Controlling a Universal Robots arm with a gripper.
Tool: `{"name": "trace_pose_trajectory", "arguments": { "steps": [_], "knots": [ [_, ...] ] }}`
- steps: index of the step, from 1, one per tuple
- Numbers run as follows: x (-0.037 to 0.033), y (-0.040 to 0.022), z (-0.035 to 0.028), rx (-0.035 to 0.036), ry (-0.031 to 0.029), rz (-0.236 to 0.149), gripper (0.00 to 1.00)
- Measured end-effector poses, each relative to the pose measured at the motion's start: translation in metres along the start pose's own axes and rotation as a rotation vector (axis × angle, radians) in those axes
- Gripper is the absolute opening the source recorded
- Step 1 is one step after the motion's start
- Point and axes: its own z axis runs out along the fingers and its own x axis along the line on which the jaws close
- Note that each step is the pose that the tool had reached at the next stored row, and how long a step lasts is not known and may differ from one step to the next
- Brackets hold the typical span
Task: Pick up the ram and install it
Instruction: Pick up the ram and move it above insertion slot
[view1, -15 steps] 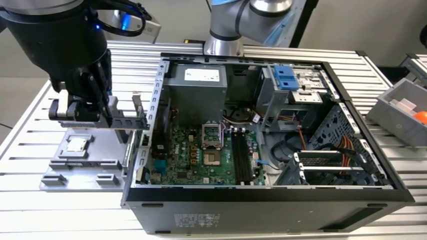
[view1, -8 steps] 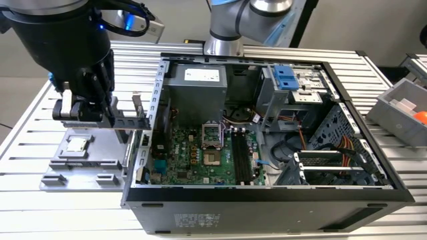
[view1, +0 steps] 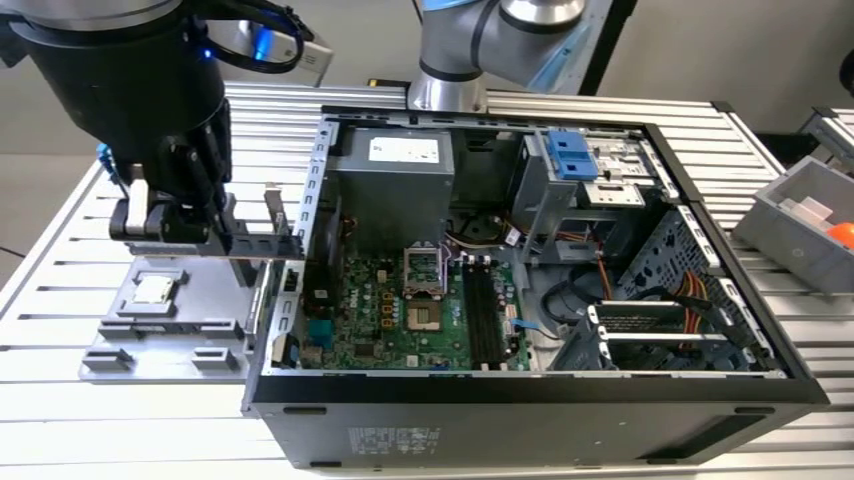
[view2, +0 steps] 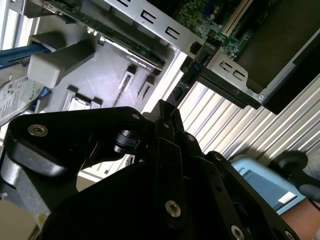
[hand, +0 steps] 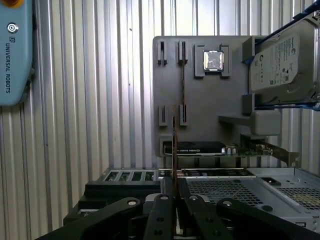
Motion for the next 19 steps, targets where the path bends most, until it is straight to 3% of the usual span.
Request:
{"name": "trace_pose_trajectory", "arguments": {
  "steps": [19],
  "knots": [
    [-0.0005,-0.0164,-0.0002,0.0000,0.0001,0.000,0.00]
  ]
}}
